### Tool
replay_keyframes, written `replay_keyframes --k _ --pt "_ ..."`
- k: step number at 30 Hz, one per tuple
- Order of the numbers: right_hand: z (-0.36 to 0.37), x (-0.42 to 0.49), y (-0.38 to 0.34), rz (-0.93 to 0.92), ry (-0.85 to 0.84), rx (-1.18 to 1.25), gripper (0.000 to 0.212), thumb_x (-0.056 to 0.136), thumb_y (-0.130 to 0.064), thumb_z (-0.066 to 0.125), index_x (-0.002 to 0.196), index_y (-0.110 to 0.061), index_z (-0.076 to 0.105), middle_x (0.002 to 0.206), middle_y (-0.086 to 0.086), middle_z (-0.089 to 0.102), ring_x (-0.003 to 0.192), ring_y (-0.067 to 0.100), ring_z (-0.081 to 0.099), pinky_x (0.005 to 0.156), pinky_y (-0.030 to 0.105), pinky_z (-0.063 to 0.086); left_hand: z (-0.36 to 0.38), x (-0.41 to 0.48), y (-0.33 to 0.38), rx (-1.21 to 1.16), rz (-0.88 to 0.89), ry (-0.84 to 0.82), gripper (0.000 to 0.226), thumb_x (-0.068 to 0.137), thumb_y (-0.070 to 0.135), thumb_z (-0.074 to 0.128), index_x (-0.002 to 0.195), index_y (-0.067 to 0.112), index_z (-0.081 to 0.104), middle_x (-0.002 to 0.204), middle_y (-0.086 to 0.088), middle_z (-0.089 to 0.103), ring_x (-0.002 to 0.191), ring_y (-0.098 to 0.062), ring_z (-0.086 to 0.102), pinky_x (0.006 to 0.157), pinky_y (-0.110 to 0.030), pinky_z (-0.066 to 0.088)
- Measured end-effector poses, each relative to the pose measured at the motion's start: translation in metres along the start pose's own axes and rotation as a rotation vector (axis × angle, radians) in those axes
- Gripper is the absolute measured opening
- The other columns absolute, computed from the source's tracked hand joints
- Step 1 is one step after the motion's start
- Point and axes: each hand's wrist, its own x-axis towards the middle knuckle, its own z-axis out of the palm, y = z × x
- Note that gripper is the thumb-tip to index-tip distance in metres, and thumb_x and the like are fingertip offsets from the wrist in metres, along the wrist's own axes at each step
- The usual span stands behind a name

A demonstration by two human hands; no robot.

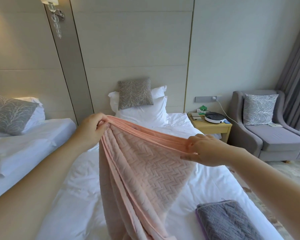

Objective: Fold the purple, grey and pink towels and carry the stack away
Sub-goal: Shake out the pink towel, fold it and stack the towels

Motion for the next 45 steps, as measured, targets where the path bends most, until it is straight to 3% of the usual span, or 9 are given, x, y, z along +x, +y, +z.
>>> replay_keyframes --k 3,9,13,20,26,30,35,41,45 --pt "0.017 -0.003 -0.004 0.058 -0.067 0.109 0.103 0.059 -0.092 0.004 0.119 -0.031 0.061 0.133 -0.011 0.046 0.121 0.017 0.038 0.099 0.037 0.031 0.010 -0.005 0.003 -0.032 0.017 0.014 0.005 0.092 0.008 0.056 0.090 0.011 0.059 0.061 0.008 0.037 0.058 -0.007 0.038 0.055 -0.018 0.029" --pt "0.052 -0.011 -0.012 -0.029 -0.092 0.128 0.040 0.087 -0.063 0.045 0.108 -0.036 0.067 0.155 -0.005 0.020 0.125 0.024 0.042 0.102 0.036 0.032 0.024 -0.007 0.004 -0.143 0.022 -0.016 0.007 0.095 0.011 0.049 0.093 0.015 0.054 0.070 0.007 0.048 0.064 -0.007 0.045 0.060 -0.025 0.035" --pt "0.065 -0.010 -0.018 -0.021 -0.146 0.106 0.041 0.089 -0.057 0.046 0.110 -0.029 0.066 0.115 -0.007 0.055 0.108 0.019 0.051 0.088 0.032 0.037 0.030 -0.007 0.007 -0.154 0.044 -0.030 0.008 0.095 0.012 0.049 0.091 0.018 0.053 0.068 0.007 0.047 0.064 -0.006 0.044 0.059 -0.023 0.033" --pt "0.036 -0.020 0.005 0.077 -0.021 0.409 0.031 0.076 -0.035 0.076 0.102 -0.021 0.067 0.099 -0.012 0.047 0.089 0.010 0.058 0.081 0.021 0.046 0.018 -0.006 -0.021 0.086 0.128 -0.184 0.007 0.093 0.000 0.049 0.090 0.006 0.051 0.088 -0.006 0.051 0.083 -0.024 0.049 0.070 -0.032 0.033" --pt "0.002 -0.030 0.014 0.004 0.037 0.204 0.013 0.081 -0.025 0.072 0.088 -0.022 0.061 0.099 -0.011 0.043 0.090 0.015 0.055 0.085 0.032 0.046 0.010 -0.014 -0.033 0.134 0.109 -0.270 0.006 0.094 0.005 0.048 0.091 0.009 0.051 0.094 -0.005 0.052 0.089 -0.021 0.049 0.078 -0.031 0.036" --pt "-0.026 -0.037 0.014 -0.029 0.199 0.365 0.028 0.072 -0.027 0.080 0.076 -0.024 0.053 0.093 -0.010 0.048 0.077 0.006 0.053 0.073 0.012 0.043 -0.004 -0.014 -0.032 0.155 0.113 -0.240 0.010 0.092 0.002 0.052 0.086 0.009 0.053 0.090 -0.005 0.053 0.084 -0.022 0.049 0.071 -0.026 0.030" --pt "-0.054 -0.039 0.014 -0.019 0.194 0.514 0.022 0.071 -0.023 0.081 0.081 -0.015 0.063 0.097 -0.003 0.058 0.082 0.001 0.058 0.076 0.009 0.046 -0.023 -0.008 -0.022 0.150 0.135 -0.147 0.009 0.091 0.001 0.055 0.085 0.008 0.057 0.084 -0.005 0.054 0.078 -0.022 0.050 0.067 -0.022 0.034" --pt "-0.063 -0.032 0.017 -0.005 0.085 0.090 0.012 0.092 -0.026 0.059 0.101 -0.024 0.067 0.105 -0.022 0.041 0.080 -0.007 0.046 0.074 0.016 0.031 -0.033 0.010 -0.013 0.109 0.133 -0.005 0.008 0.090 0.000 0.056 0.095 0.004 0.061 0.093 -0.011 0.061 0.086 -0.028 0.054 0.075 -0.034 0.040" --pt "-0.070 -0.033 0.014 -0.017 0.081 0.053 0.019 0.079 -0.041 0.072 0.088 -0.027 0.063 0.103 -0.019 0.041 0.078 -0.001 0.047 0.067 0.019 0.036 -0.040 0.023 -0.007 0.100 0.171 0.036 0.010 0.090 0.000 0.056 0.095 0.006 0.062 0.092 -0.005 0.060 0.085 -0.025 0.055 0.073 -0.028 0.037"
